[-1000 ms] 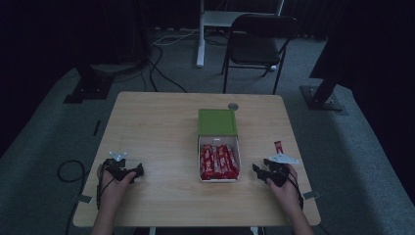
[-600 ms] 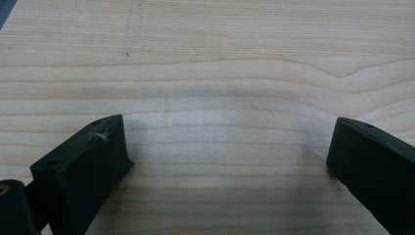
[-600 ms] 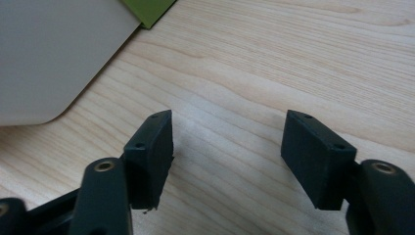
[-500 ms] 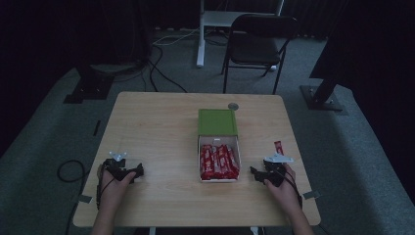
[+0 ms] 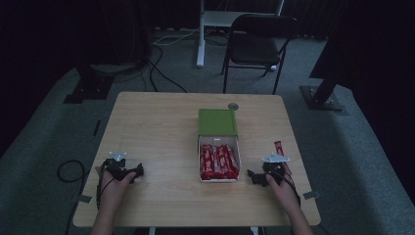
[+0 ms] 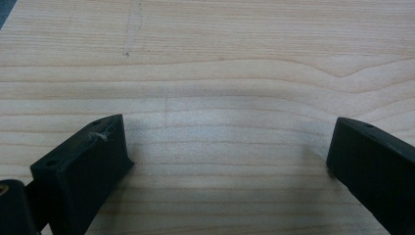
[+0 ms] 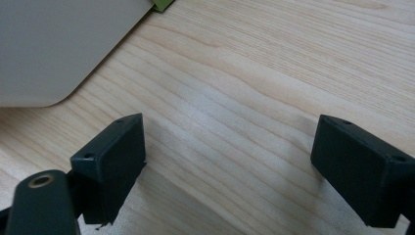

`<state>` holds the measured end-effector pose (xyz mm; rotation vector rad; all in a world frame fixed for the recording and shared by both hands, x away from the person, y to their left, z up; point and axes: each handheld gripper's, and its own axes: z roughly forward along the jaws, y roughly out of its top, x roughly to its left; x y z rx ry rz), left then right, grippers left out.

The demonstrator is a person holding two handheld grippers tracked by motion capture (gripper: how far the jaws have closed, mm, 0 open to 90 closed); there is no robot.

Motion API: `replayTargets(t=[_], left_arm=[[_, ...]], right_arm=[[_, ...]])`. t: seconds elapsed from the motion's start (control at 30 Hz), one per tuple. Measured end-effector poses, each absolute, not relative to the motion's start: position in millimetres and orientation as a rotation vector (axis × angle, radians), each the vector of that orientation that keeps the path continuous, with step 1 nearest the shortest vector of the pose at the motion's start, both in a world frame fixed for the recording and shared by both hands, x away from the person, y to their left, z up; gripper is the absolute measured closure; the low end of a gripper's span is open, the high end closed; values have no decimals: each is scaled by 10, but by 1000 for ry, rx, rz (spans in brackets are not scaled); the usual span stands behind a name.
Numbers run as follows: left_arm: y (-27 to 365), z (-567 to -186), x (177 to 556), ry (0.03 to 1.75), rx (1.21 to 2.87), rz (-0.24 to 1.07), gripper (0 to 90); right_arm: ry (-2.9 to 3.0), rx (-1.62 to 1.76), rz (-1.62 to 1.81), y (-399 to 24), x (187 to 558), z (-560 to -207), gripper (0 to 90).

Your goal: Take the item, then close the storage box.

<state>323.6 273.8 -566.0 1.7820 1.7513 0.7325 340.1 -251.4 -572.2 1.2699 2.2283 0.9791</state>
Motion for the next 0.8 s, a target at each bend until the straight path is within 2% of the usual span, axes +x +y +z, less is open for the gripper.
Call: replayTargets(t=[0.37,0.53,0.8], left_arm=[[2737,-5658,3223,1716,1811,717,25],[2692,-5653,3195,1586,1908,681,26],[2543,-5519,3169,1470,1910,639,26]], right_arm=[[2228,1271,992,-2532,3402,-5718,134],[2225,1250,1005,-2561,3399,-5663,134],[2191,1250,1033,-2613,3372,-5566,135]])
